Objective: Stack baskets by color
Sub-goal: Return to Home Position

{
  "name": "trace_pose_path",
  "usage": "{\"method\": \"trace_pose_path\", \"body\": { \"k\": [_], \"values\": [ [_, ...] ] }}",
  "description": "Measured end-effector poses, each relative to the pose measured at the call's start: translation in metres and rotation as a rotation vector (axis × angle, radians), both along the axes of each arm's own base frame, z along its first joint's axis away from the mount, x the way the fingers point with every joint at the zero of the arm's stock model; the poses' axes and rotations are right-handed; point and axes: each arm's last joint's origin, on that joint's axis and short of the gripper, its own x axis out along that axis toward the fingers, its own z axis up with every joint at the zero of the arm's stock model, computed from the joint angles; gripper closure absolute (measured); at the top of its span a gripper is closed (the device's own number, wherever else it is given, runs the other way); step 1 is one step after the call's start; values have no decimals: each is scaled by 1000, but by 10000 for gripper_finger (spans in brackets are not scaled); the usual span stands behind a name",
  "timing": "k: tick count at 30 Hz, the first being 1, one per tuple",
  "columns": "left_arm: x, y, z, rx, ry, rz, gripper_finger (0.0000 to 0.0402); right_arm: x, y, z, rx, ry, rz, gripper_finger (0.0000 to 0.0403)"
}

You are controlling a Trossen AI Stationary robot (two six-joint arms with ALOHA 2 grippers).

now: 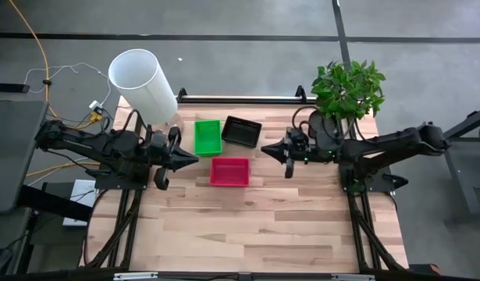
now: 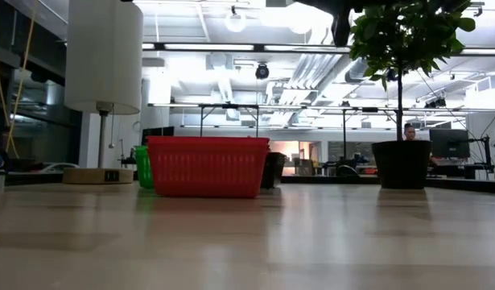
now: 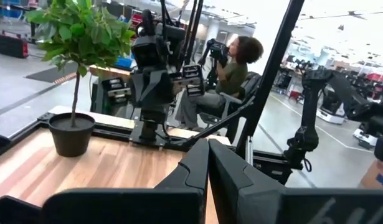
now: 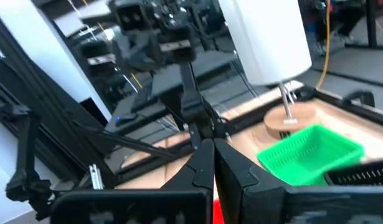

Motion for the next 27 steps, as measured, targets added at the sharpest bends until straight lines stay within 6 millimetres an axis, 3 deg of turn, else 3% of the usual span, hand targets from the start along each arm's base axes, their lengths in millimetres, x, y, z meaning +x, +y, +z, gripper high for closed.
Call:
{"method": "trace_pose_path", "body": {
  "k": [9, 18, 27],
  "values": [
    [-12, 0, -3, 34, 43, -62, 401, -1, 3, 5, 2, -54, 18, 403],
    [-38, 10, -52, 27, -29, -93, 401, -1, 4, 7, 53, -74, 28, 403],
    [-70, 24, -79, -36, -121, -67, 401, -1, 4, 7, 99, -77, 29, 403]
  ]
}}
